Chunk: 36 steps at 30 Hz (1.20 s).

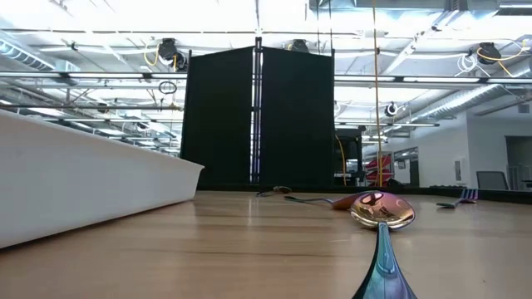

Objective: Sort silverware
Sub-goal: Put the iridescent blue fork in the silverware tray

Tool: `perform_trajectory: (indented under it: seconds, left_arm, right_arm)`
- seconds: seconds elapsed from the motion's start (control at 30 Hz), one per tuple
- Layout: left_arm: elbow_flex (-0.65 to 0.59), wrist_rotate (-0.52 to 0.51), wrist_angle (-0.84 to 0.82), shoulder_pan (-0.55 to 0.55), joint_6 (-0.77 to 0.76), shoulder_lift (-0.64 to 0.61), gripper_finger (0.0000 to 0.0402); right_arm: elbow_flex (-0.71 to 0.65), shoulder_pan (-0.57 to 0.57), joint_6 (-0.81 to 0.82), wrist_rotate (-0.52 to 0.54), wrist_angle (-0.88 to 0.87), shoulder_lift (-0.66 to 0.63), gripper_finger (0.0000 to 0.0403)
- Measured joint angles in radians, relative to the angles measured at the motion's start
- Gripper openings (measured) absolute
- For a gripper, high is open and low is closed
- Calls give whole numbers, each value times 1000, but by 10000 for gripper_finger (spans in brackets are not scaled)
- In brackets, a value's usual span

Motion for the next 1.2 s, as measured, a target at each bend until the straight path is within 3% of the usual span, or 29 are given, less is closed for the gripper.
perform_trajectory:
  seconds: [0.2,0.43,0.93,1.2]
  left_arm:
    - [0,50,43,24,13,2,1]
    - [0,47,130,53,150,2,5]
    - [0,12,126,76,287,2,115]
    - [40,-65,123,91,453,2,125]
  right_arm:
    - [0,0,7,-34,1,0,162]
    - [0,0,51,-35,-5,0,162]
    - [0,2,55,-56,-7,0,162]
    - [0,2,55,-61,-7,0,162]
